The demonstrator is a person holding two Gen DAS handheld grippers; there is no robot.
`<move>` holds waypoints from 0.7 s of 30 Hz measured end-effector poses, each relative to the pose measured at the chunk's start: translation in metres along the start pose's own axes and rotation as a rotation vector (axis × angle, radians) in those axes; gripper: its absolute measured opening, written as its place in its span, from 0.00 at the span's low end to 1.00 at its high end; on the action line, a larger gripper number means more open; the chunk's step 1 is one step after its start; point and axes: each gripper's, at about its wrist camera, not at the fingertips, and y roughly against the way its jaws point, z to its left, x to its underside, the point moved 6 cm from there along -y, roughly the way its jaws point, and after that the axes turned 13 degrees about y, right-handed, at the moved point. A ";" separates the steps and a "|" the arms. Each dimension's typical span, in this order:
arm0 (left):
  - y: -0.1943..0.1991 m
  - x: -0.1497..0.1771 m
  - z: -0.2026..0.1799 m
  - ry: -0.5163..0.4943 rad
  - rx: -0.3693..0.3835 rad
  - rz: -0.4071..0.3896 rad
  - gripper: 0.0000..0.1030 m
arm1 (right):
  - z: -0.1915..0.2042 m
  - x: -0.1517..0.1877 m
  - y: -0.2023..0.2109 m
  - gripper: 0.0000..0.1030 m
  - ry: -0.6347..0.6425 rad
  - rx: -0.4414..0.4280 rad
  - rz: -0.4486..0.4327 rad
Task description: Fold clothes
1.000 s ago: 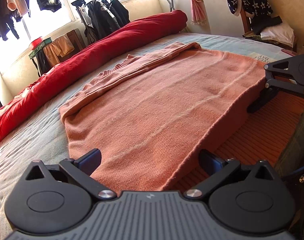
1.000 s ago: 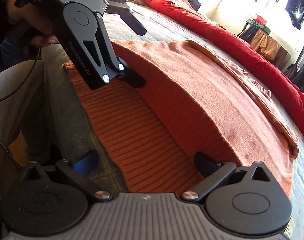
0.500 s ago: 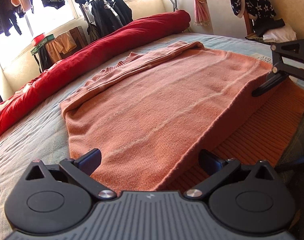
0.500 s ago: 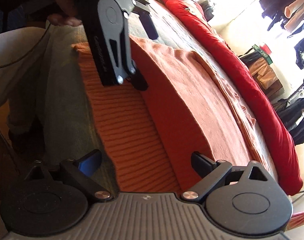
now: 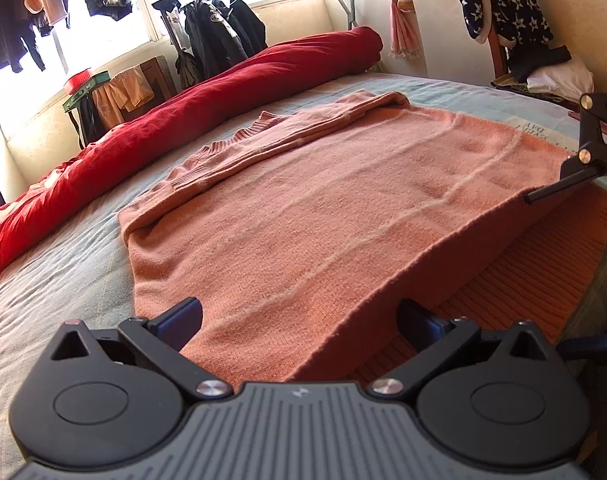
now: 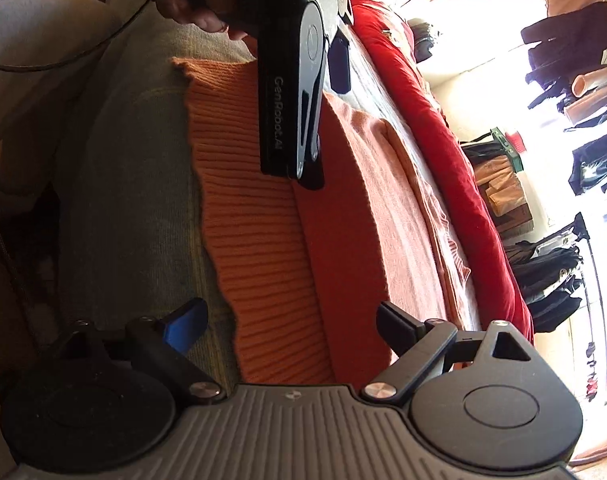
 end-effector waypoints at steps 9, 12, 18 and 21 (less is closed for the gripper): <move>-0.002 0.000 0.002 0.012 0.004 0.004 1.00 | -0.003 -0.020 -0.007 0.87 0.031 0.076 -0.008; -0.003 -0.001 0.002 0.021 0.008 0.006 1.00 | 0.009 -0.018 -0.004 0.83 0.073 0.063 -0.007; -0.007 -0.006 0.003 0.018 0.005 0.010 1.00 | 0.015 -0.031 -0.008 0.73 0.093 0.021 -0.038; -0.009 -0.008 0.005 0.021 -0.001 0.017 1.00 | 0.013 -0.042 -0.005 0.72 0.095 -0.014 -0.075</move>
